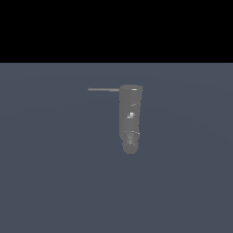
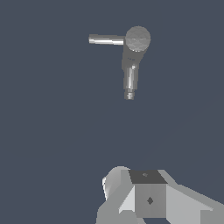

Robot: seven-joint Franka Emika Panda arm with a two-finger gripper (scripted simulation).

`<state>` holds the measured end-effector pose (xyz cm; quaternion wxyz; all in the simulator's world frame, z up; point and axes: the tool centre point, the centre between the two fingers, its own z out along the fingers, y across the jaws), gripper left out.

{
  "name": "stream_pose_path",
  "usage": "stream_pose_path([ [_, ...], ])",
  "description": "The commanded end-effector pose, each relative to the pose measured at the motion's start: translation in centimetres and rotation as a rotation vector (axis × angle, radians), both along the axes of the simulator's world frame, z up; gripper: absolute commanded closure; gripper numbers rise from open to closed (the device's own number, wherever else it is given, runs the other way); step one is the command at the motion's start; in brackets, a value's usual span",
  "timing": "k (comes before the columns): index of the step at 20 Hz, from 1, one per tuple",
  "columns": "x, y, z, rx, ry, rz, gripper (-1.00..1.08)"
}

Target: Turn on the faucet by rotating a designated handle.

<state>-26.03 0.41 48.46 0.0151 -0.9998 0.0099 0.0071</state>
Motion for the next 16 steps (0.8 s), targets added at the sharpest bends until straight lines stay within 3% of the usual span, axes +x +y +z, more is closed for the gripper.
stream_pose_path([
  [1, 0.0, 0.0, 0.0, 0.0, 0.0, 0.0, 1.08],
  [16, 1.4, 2.3, -2.1, -0.002, 0.002, -0.123, 1.08],
])
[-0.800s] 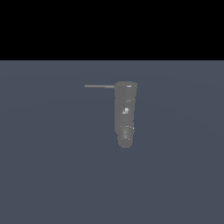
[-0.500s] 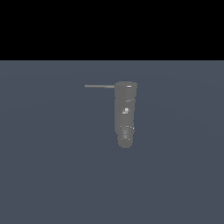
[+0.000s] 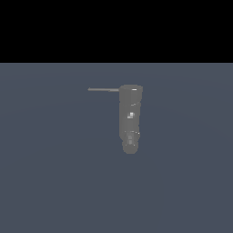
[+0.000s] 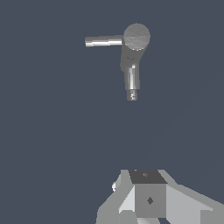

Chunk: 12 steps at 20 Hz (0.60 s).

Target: Turn on the faucet by rotating a designated handle.

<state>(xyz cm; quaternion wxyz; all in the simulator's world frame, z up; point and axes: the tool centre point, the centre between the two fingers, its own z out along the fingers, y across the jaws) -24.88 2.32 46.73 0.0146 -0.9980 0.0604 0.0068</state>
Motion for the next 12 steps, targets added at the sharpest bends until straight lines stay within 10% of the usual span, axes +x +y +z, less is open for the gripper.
stream_pose_path([
  [1, 0.5, 0.7, -0.7, 0.0, 0.001, -0.039, 1.08],
  [12, 4.0, 4.6, -4.8, -0.003, 0.004, -0.274, 1.08],
])
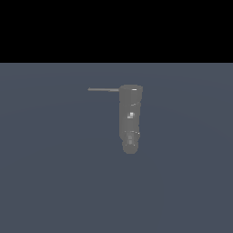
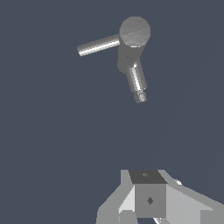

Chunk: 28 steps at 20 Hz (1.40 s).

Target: Turn on the faucet by rotating a designated handle.

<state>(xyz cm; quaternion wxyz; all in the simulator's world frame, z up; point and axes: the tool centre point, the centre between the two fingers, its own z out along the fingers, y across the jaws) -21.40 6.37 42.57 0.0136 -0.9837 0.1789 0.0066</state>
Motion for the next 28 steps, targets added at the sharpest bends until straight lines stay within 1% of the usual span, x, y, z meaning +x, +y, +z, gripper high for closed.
stream_pose_path([
  [1, 0.9, 0.8, -1.0, 0.0, 0.0, -0.057, 1.08],
  [15, 7.0, 4.4, -6.4, -0.002, 0.004, -0.367, 1.08],
  [28, 13.2, 5.7, -11.2, -0.005, 0.007, -0.641, 1.08],
])
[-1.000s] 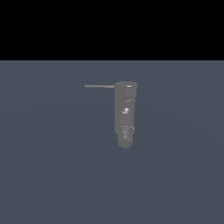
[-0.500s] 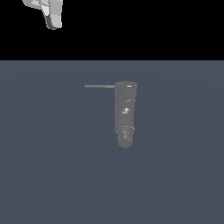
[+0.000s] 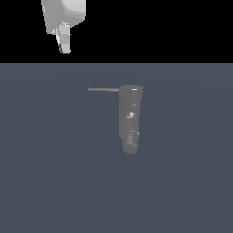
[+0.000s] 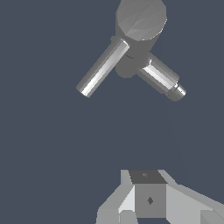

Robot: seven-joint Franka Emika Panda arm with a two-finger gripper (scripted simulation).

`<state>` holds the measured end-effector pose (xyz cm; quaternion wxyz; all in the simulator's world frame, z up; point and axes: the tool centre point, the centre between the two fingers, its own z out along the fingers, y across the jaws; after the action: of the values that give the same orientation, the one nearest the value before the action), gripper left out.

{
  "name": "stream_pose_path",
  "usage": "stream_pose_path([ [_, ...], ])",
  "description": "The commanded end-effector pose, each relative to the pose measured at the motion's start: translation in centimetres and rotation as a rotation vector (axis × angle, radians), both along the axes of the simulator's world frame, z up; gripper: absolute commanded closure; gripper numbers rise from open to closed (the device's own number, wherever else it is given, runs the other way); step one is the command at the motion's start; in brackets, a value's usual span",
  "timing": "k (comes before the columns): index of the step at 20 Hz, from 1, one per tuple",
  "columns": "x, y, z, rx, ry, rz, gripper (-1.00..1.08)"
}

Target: Turn on the faucet by rotating a designated handle.

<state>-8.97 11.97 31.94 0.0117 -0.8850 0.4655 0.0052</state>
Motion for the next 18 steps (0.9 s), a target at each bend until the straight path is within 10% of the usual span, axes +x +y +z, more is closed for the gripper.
stream_pose_path([
  [1, 1.2, 0.1, -0.9, 0.0, 0.0, -0.053, 1.08],
  [18, 9.3, -1.3, -7.1, -0.013, 0.005, -0.41, 1.08],
])
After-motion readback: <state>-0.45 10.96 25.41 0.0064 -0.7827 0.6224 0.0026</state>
